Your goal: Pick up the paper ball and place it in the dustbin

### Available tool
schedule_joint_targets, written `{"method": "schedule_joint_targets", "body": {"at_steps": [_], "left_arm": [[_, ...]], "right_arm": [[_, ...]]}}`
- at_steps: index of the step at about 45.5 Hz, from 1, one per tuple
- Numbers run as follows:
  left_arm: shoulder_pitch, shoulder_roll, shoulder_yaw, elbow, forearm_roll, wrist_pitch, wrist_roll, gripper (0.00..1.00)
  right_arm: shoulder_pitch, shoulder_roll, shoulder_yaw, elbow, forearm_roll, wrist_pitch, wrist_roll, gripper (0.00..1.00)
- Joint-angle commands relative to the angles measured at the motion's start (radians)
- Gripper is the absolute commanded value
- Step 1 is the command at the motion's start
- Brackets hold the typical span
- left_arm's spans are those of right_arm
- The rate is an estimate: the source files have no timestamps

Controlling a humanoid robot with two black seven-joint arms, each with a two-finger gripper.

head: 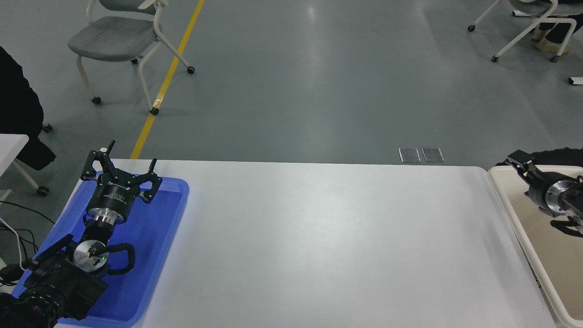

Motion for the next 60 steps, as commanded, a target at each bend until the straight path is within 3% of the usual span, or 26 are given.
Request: {"method": "schedule_joint_targets", "body": {"at_steps": [1, 6, 11, 24, 45, 60], "left_arm": [[0.000, 0.000, 0.000, 0.000, 0.000, 0.000, 0.000, 1.00], [0.000, 0.000, 0.000, 0.000, 0.000, 0.000, 0.000, 1.00], [0.000, 0.000, 0.000, 0.000, 0.000, 0.000, 0.000, 1.00], [0.000, 0.000, 0.000, 0.000, 0.000, 0.000, 0.000, 1.00], [-0.001, -0.002, 0.000, 0.000, 0.000, 0.000, 0.000, 1.00], [-0.001, -0.003, 0.000, -0.003, 0.000, 0.000, 0.000, 1.00]], "right_arm": [[-0.019, 0.039, 0.263, 0.177, 0.382, -0.001, -0.001, 1.00], [-0.032, 0.096, 0.340, 0.203, 0.572, 0.008, -0.004, 1.00], [-0.048, 0.185, 0.388, 0.204, 0.655, 0.012, 0.004, 1.00], [-0.160, 0.349, 0.552, 0.180, 0.663, 0.193, 0.005, 1.00], [-0.301, 0.346, 0.547, -0.030, 0.662, 0.463, -0.004, 1.00], [-0.313, 0.345, 0.546, -0.058, 0.660, 0.489, -0.002, 1.00]]}}
